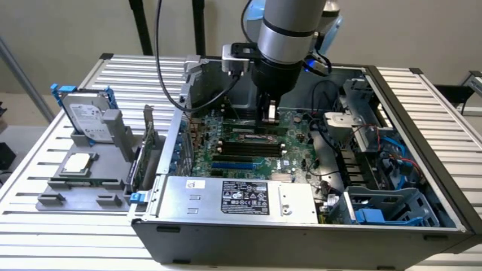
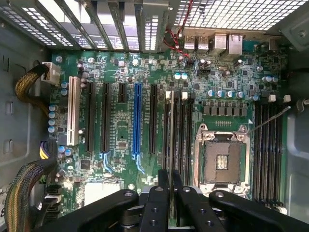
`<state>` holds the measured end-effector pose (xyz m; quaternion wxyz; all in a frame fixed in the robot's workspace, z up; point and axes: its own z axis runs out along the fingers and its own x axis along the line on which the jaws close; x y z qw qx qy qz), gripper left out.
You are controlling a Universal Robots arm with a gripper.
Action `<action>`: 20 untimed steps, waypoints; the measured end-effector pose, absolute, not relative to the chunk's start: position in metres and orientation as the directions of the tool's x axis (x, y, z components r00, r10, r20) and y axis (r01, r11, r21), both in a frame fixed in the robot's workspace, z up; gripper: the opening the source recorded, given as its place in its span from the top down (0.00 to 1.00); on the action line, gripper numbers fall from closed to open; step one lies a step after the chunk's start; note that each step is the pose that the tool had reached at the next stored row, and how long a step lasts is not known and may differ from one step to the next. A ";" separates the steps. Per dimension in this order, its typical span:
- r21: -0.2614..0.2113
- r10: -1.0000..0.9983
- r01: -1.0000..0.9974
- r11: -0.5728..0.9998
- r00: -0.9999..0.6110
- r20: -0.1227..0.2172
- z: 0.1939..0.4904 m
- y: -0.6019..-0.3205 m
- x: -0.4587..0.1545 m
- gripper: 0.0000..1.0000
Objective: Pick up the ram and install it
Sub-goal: 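Insert the ram into the slot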
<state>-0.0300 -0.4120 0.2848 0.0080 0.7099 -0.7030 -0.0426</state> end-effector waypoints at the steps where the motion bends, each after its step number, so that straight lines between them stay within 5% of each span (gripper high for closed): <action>1: 0.071 -0.999 -0.997 -0.017 0.013 -0.049 0.283 -0.412 -0.030 0.87; 20: 0.071 -0.998 -0.997 -0.038 0.035 -0.050 0.249 -0.410 -0.031 0.87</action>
